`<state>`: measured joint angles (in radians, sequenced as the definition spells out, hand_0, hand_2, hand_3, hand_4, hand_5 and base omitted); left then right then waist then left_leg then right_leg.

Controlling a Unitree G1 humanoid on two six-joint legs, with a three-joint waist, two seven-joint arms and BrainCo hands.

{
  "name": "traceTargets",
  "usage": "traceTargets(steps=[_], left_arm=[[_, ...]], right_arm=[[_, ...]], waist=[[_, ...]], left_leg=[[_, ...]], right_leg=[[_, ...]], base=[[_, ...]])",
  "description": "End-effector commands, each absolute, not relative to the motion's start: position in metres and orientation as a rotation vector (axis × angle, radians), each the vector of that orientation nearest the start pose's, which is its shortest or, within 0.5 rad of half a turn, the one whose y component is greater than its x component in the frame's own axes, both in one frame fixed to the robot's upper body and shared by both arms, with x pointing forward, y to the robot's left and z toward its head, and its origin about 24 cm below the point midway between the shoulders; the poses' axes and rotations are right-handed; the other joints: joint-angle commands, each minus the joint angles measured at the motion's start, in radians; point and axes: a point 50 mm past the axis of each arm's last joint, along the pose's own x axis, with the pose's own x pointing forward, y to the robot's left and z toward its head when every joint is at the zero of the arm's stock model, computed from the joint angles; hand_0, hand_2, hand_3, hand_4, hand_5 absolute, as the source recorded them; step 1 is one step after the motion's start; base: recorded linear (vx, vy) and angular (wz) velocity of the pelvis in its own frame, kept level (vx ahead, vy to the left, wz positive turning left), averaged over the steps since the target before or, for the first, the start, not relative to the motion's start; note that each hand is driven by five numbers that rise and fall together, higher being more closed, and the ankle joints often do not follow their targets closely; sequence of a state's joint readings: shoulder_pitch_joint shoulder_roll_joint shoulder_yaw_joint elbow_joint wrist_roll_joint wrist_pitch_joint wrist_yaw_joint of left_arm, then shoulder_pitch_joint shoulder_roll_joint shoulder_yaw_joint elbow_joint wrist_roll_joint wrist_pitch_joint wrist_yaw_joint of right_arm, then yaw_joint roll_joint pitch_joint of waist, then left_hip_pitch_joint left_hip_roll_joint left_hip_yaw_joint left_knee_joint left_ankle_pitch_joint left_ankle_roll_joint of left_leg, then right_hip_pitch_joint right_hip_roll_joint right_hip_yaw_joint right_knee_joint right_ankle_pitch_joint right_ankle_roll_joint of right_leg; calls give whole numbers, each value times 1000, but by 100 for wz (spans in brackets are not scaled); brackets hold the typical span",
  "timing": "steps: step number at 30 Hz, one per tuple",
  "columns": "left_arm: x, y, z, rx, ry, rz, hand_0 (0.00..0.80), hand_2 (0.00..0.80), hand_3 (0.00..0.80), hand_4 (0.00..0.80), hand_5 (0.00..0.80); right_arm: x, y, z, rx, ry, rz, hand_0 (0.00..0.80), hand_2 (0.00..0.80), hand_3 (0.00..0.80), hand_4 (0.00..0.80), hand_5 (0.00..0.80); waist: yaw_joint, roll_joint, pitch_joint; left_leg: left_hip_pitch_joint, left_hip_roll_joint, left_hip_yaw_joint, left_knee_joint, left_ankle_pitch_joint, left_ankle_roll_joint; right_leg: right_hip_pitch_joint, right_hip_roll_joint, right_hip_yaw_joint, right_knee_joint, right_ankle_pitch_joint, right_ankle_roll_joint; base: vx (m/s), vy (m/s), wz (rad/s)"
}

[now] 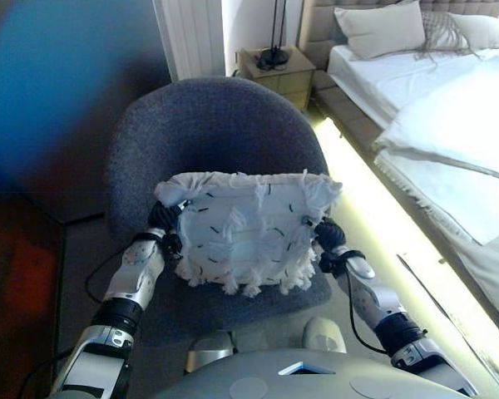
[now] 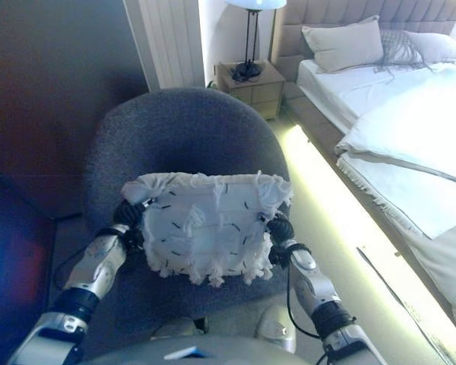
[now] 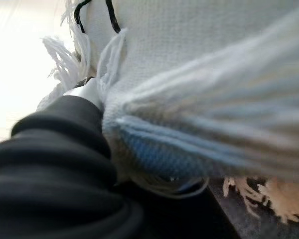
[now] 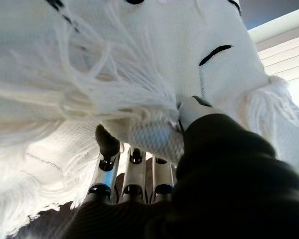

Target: Pick up the cushion and take it to the sofa

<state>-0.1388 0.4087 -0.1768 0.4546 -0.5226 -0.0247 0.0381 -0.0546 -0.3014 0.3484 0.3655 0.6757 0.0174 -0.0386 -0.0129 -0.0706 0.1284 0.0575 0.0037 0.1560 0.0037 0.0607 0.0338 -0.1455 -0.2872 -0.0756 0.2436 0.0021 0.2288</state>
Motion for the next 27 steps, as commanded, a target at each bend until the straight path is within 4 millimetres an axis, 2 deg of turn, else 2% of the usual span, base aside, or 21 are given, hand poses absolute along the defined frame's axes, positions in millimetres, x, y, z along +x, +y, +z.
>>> traceTargets(steps=[1,4,7,8,10,12,14,15,19,20,22,24,25,26,27], left_arm=[[288,210,29,-27,104,-4,800,800,800,800,800],[286,212,23,-53,132,17,800,800,800,800,800],[285,213,21,-37,136,22,800,800,800,800,800],[286,212,21,-38,134,26,800,800,800,800,800],[288,212,24,-32,126,27,800,800,800,800,800],[288,214,24,-39,122,38,800,800,800,800,800],[289,216,25,-38,109,56,800,800,800,800,800],[289,215,25,-36,106,57,800,800,800,800,800],[303,208,35,-20,76,64,800,800,800,800,800],[306,208,37,-14,68,74,800,800,800,800,800],[318,205,53,1,5,101,800,800,800,800,800],[339,208,84,16,-89,137,800,800,800,800,800],[355,213,114,12,-172,166,800,800,800,800,800],[360,213,124,11,-200,175,800,800,800,800,800],[371,215,148,16,-260,198,800,800,800,800,800]], right_arm=[[269,-151,1,392,255,192,800,800,800,800,800],[272,-155,-2,385,279,179,800,800,800,800,800],[279,-156,4,350,272,194,800,800,800,800,800],[282,-158,8,313,261,193,800,800,800,800,800],[284,-161,13,278,243,190,800,800,800,800,800],[284,-164,14,249,235,192,800,800,800,800,800],[289,-157,17,232,230,209,800,800,800,800,800],[290,-155,18,230,229,210,800,800,800,800,800],[298,-152,19,214,242,214,800,800,800,800,800],[295,-148,17,213,252,230,800,800,800,800,800],[300,-135,26,197,216,284,800,800,800,800,800],[316,-115,49,175,149,347,800,800,800,800,800],[332,-96,76,155,85,392,800,800,800,800,800],[337,-90,85,148,67,407,800,800,800,800,800],[348,-75,106,129,25,441,800,800,800,800,800]], waist=[[-13,-59,-43],[-17,-63,-69],[-27,-53,-78],[-32,-47,-76],[-32,-37,-64],[-28,-25,-51],[-3,-1,-41],[1,2,-42],[9,19,-26],[7,25,-17],[13,26,13],[25,31,68],[35,29,119],[39,29,132],[44,31,169]], left_leg=[[49,32,-15,139,-215,-19],[52,58,3,182,-216,-40],[47,97,32,263,-182,-71],[26,121,56,340,-147,-90],[-39,158,67,438,-84,-117],[-62,154,56,412,-74,-121],[-50,111,-5,249,-68,-115],[-52,107,-11,226,-63,-114],[-72,100,29,217,-132,-91],[-71,104,32,228,-155,-95],[-147,108,43,281,-158,-85],[-220,118,39,347,-193,-93],[-294,133,36,409,-210,-92],[-315,138,35,427,-216,-92],[-366,146,22,481,-236,-93]], right_leg=[[3,43,-28,-63,161,-27],[77,58,-42,-109,100,-46],[101,79,-52,-113,57,-72],[117,89,-59,-117,42,-93],[151,97,-84,-122,23,-116],[169,98,-94,-126,12,-121],[176,103,-97,-128,3,-115],[174,104,-97,-129,3,-114],[146,61,-152,-69,-21,-110],[138,48,-158,-42,-36,-99],[63,12,-173,6,-29,-104],[-21,-25,-185,97,-52,-99],[-93,-51,-190,149,-54,-102],[-114,-58,-189,165,-56,-103],[-172,-74,-177,211,-62,-104]], base=[[259,-210,26],[291,-187,44],[187,-122,27],[145,-153,-2],[128,-120,3],[130,25,15],[139,116,-1],[100,102,-23],[86,100,-19],[4,93,-4],[-199,54,-15],[-410,59,-19],[-451,6,-21],[-464,34,-41],[-262,66,-64]])
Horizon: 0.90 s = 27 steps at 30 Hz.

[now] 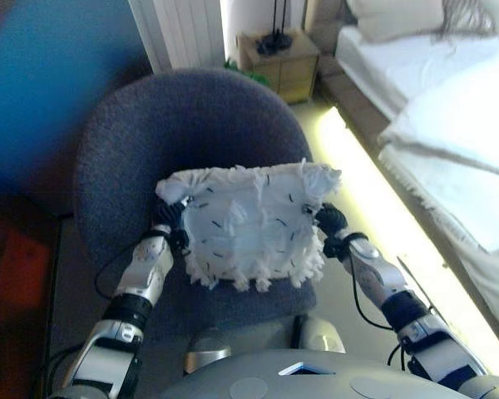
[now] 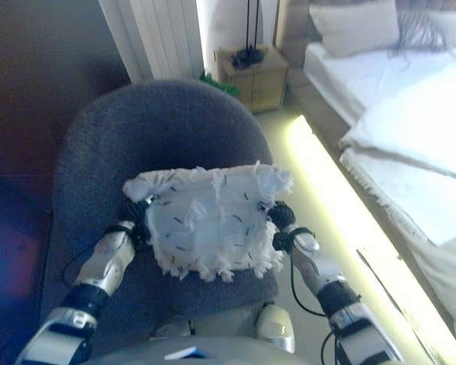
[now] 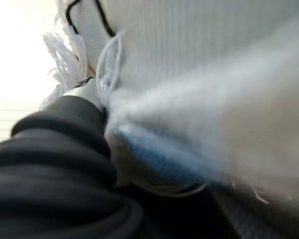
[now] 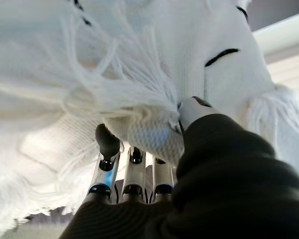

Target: Pick up the cushion and take it to the sofa

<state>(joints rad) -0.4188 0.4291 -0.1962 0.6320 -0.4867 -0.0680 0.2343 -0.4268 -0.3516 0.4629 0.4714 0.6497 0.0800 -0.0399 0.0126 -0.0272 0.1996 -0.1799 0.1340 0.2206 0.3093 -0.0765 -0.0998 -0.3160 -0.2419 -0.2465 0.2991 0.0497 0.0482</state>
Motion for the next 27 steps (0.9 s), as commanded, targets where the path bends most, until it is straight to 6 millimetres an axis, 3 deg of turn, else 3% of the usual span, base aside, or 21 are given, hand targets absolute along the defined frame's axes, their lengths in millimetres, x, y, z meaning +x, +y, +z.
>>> traceTargets(steps=[1,5,15,21,27], left_arm=[[375,215,160,15,-288,208,800,800,800,800,800],[385,207,188,41,-351,218,800,800,800,800,800],[401,189,251,44,-506,268,800,800,800,800,800],[396,158,290,38,-681,146,800,800,800,800,800],[394,129,308,55,-714,87,800,800,800,800,800]], right_arm=[[352,-70,117,118,3,455,800,800,800,800,800],[358,-63,141,91,-58,496,800,800,800,800,800],[349,-29,165,-36,-140,623,800,800,800,800,800],[348,-21,173,16,-170,600,800,800,800,800,800],[351,-19,175,-44,-165,617,800,800,800,800,800]], waist=[[17,-10,114],[-1,3,144],[-51,23,199],[-74,42,219],[-92,50,238]], left_leg=[[-160,24,-46,208,-112,40],[-250,51,-49,293,-140,33],[-345,80,-51,343,-133,-4],[-342,81,-35,322,-126,-19],[-349,82,-25,303,-114,-27]], right_leg=[[-39,-123,15,185,-119,77],[-129,-126,60,269,-153,65],[-250,-127,115,327,-169,73],[-259,-127,132,305,-156,81],[-273,-125,140,284,-146,86]], base=[[-235,77,-73],[-86,41,-14],[-3,8,-12],[42,13,-9],[6,4,-1]])
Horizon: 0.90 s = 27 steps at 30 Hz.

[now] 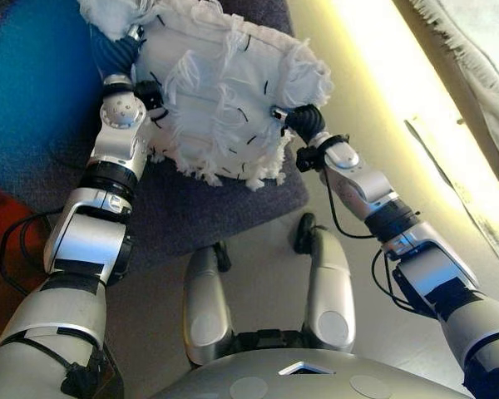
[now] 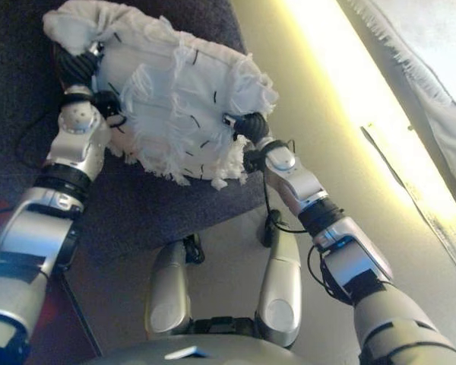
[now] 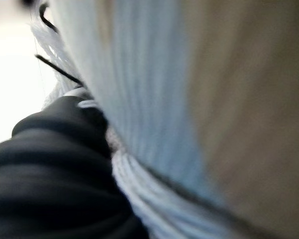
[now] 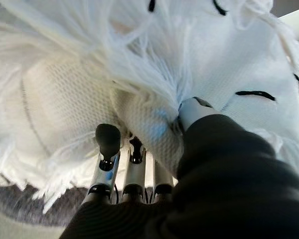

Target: Pick up the cushion and take it to the sofa

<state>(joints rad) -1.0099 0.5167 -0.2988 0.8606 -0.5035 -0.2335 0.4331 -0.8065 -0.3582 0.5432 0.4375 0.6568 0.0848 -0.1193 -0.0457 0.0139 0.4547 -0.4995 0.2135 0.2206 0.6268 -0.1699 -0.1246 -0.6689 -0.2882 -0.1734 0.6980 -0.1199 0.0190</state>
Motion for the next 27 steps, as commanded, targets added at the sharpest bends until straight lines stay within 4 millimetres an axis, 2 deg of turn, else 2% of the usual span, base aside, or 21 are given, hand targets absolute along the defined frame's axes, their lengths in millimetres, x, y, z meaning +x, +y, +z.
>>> traceTargets(steps=[1,8,13,14,15,16,23,27], left_arm=[[395,129,310,42,-710,93,800,800,800,800,800],[399,143,311,2,-690,161,800,800,800,800,800],[404,153,303,16,-622,220,800,800,800,800,800],[405,155,301,12,-606,229,662,662,662,662,662],[406,158,299,7,-591,239,0,0,0,0,0],[408,163,296,4,-567,267,0,0,0,0,0],[406,180,290,-34,-558,341,0,0,0,0,0],[405,193,285,-20,-552,359,0,0,0,0,0]], right_arm=[[350,-19,174,-61,-159,625,800,800,800,800,800],[350,-17,171,-128,-131,672,800,800,800,800,800],[348,-12,173,-141,-118,691,800,800,800,800,800],[349,-11,173,-138,-108,691,800,800,800,800,800],[349,-11,172,-139,-102,689,543,543,543,543,543],[349,-11,171,-147,-93,683,0,0,0,0,0],[349,-22,164,-130,-98,606,0,0,0,0,0],[352,-39,158,-106,-106,523,0,0,0,0,0]], waist=[[-38,8,-14],[-51,14,-5],[-50,28,0],[-50,31,1],[-50,33,1],[-50,36,0],[-48,35,-7],[-48,32,-20]], left_leg=[[-33,4,-24,-14,-19,-4],[-30,5,-21,-29,-3,-14],[-15,-3,-14,-48,8,-18],[-11,-6,-13,-52,11,-19],[-8,-8,-11,-55,13,-19],[-5,-10,-9,-59,16,-19],[39,-21,-1,-116,44,-18],[88,-31,6,-164,64,-15]], right_leg=[[76,-78,69,-116,24,116],[65,-75,77,-127,29,121],[71,-76,79,-136,30,120],[74,-77,79,-139,30,120],[77,-78,78,-140,31,120],[80,-79,77,-144,32,120],[126,-78,57,-202,48,123],[175,-77,38,-245,59,125]], base=[[0,0,0],[-1,-3,0],[13,38,-5],[21,59,-9],[25,54,-2],[27,49,1],[12,21,-3],[23,14,1]])
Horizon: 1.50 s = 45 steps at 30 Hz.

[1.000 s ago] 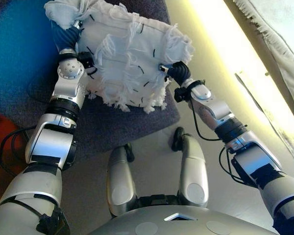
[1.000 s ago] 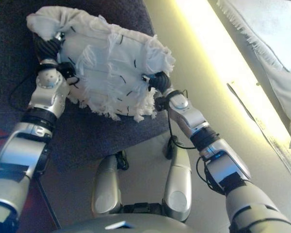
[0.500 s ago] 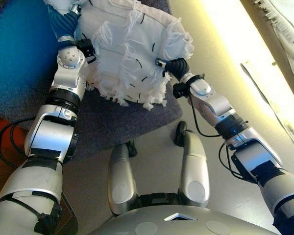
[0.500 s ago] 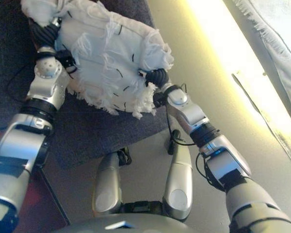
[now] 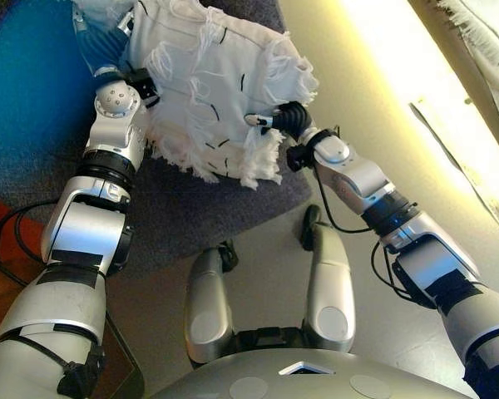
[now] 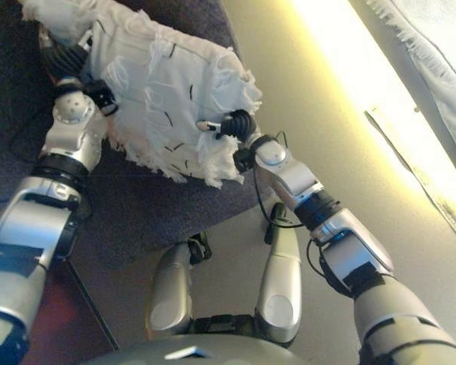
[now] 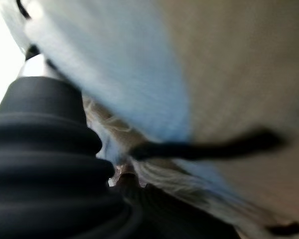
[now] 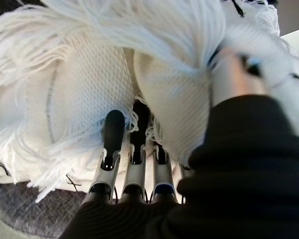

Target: Pick up the cushion and take it to the sofa

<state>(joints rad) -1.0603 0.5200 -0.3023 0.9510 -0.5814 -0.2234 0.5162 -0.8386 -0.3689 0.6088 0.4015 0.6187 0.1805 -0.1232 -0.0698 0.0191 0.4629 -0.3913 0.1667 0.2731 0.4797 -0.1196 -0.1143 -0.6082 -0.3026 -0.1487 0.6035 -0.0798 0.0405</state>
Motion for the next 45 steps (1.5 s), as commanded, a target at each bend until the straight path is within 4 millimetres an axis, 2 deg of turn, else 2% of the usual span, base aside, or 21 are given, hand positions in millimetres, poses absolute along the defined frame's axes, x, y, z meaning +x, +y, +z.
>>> traceTargets(steps=[1,3,4,5,6,9,14,17,22,26,29,35,36,38,39,41,45], left_arm=[[404,197,281,-10,-544,365,0,0,0,0,0],[401,205,273,12,-539,368,0,0,0,0,0],[398,213,267,27,-541,377,0,0,0,0,0],[397,216,266,29,-541,379,0,0,0,0,0],[393,223,261,32,-541,393,0,0,0,0,0],[384,240,251,-12,-541,413,0,0,0,0,0],[363,268,217,-123,-513,420,0,0,0,0,0],[349,274,196,-126,-502,382,0,0,0,0,0],[322,264,164,-122,-469,252,0,0,0,0,0],[298,251,140,-239,-440,172,0,0,0,0,0],[283,237,120,-330,-399,119,0,0,0,0,0],[258,222,87,-464,-297,47,0,0,0,0,0],[252,220,76,-477,-257,42,0,0,0,0,0],[242,216,63,-437,-212,29,0,0,0,0,0],[239,214,56,-476,-172,16,0,0,0,0,0],[229,208,42,-445,-115,-9,0,0,0,0,0],[225,205,34,-330,-52,-75,0,0,0,0,0]], right_arm=[[353,-47,156,-87,-113,483,0,0,0,0,0],[354,-61,153,-53,-110,438,0,0,0,0,0],[354,-76,150,-34,-111,401,0,0,0,0,0],[353,-80,149,-33,-111,394,0,0,0,0,0],[352,-93,144,-31,-109,362,0,0,0,0,0],[347,-124,133,-24,-103,298,0,0,0,0,0],[330,-180,113,17,-94,169,0,0,0,0,0],[317,-206,103,49,-81,106,0,0,0,0,0],[290,-234,80,109,-50,5,0,0,0,0,0],[270,-236,55,164,-6,-45,0,0,0,0,0],[257,-224,43,215,5,-24,0,0,0,0,0],[237,-195,37,313,-24,86,0,0,0,0,0],[233,-191,33,350,-21,99,0,0,0,0,0],[228,-188,28,434,-10,93,0,0,0,0,0],[225,-187,24,460,4,86,0,0,0,0,0],[220,-185,19,432,0,69,0,0,0,0,0],[222,-184,20,457,-6,68,0,0,0,0,0]], waist=[[-23,27,-37],[-24,31,-50],[-25,35,-59],[-26,36,-62],[-26,39,-72],[-22,44,-99],[-10,42,-163],[-2,39,-205],[14,22,-261],[31,8,-296],[42,-1,-317],[69,-21,-331],[77,-25,-332],[89,-31,-332],[93,-33,-331],[109,-35,-327],[122,-33,-313]], left_leg=[[-1,11,-44,-37,20,-23],[31,2,-38,-69,30,-22],[57,-6,-30,-96,38,-22],[63,-8,-29,-102,40,-21],[75,-14,-16,-127,67,-9],[124,-26,-5,-174,78,-5],[233,-54,4,-288,99,2],[288,-64,7,-365,117,5],[334,-71,5,-419,129,14],[362,-69,-10,-418,121,24],[391,-64,-16,-438,127,30],[422,-66,-23,-463,126,36],[427,-66,-23,-465,125,37],[435,-68,-23,-480,126,39],[437,-69,-23,-488,128,40],[438,-73,-24,-509,133,44],[425,-78,-29,-522,140,48]], right_leg=[[133,-64,4,-168,22,103],[161,-65,-7,-194,28,104],[186,-65,-16,-216,32,105],[193,-65,-18,-221,33,105],[207,-67,-32,-248,58,95],[262,-66,-56,-290,60,99],[390,-51,-111,-390,68,110],[462,-26,-137,-467,81,117],[526,14,-159,-544,108,115],[570,36,-168,-562,110,112],[609,58,-174,-586,113,110],[646,83,-184,-612,117,110],[653,87,-187,-615,118,111],[661,92,-192,-625,122,113],[663,94,-195,-629,124,114],[666,100,-206,-643,131,116],[653,105,-211,-647,140,119]], base=[[67,42,1],[73,58,3],[54,59,5],[6,84,8],[4,68,5],[48,46,1],[107,15,3],[98,-19,3],[42,-58,8],[49,-93,6],[31,-95,4],[-34,-95,4],[-44,-73,0],[-48,-60,0],[-50,-37,5],[-86,-36,6],[-99,-6,10]])
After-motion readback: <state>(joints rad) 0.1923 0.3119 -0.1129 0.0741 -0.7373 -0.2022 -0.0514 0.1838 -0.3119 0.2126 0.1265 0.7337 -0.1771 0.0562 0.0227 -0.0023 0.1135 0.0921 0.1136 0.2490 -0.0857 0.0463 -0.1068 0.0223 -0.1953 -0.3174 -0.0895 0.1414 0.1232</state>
